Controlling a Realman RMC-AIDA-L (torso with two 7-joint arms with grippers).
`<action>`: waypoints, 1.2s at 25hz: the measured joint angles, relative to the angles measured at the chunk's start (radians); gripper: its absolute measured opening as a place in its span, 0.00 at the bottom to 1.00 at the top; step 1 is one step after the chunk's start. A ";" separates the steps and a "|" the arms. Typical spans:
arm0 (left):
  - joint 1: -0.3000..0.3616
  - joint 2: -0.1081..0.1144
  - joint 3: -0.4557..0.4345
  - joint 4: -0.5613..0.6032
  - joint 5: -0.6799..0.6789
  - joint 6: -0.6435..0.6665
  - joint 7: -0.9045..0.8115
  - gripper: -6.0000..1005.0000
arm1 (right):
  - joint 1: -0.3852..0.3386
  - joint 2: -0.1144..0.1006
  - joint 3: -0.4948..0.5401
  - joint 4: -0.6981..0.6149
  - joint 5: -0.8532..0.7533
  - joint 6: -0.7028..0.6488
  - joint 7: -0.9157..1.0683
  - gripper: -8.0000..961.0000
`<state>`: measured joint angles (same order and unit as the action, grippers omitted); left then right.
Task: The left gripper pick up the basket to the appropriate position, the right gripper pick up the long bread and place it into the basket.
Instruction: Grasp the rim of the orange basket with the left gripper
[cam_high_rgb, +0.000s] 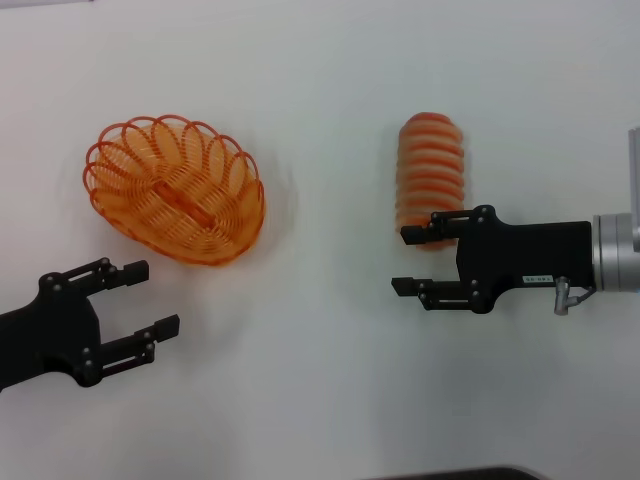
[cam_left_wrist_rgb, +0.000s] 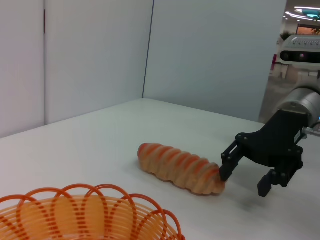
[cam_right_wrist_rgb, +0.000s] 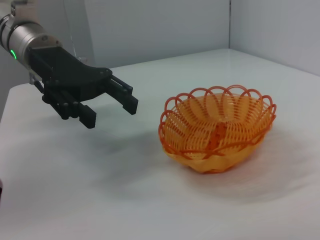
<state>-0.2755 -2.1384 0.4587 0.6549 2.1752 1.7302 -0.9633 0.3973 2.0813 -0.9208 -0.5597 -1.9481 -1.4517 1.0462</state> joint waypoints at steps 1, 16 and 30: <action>0.001 0.000 -0.001 0.000 0.000 0.000 0.000 0.72 | 0.000 0.000 -0.001 0.001 0.000 0.000 0.000 0.69; -0.048 0.007 -0.090 -0.028 -0.012 -0.011 -0.173 0.72 | 0.005 0.003 0.007 0.004 0.009 0.004 0.004 0.69; -0.240 0.047 -0.308 -0.028 -0.013 -0.136 -0.751 0.72 | 0.075 0.001 0.042 0.005 0.011 0.000 0.134 0.69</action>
<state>-0.5157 -2.0910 0.1504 0.6268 2.1618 1.5937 -1.7146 0.4721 2.0825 -0.8790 -0.5552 -1.9371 -1.4516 1.1803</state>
